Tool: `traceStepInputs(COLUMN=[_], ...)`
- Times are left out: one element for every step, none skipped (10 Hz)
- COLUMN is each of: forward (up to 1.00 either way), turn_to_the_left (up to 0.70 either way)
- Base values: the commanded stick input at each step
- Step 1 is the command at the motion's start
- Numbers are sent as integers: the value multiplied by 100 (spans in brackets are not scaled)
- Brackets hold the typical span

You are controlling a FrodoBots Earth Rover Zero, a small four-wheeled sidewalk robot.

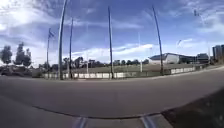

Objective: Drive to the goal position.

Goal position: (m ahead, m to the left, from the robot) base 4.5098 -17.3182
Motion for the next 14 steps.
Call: traceStepInputs(forward=[70, 70, 70, 70, 70, 70, 70, 70, 70, 70, 70, 70, 70, 70], turn_to_the_left=[-35, -35, -35, -35, -35, -35, -35, -35, -35, -35, -35, -35, -35, -35])
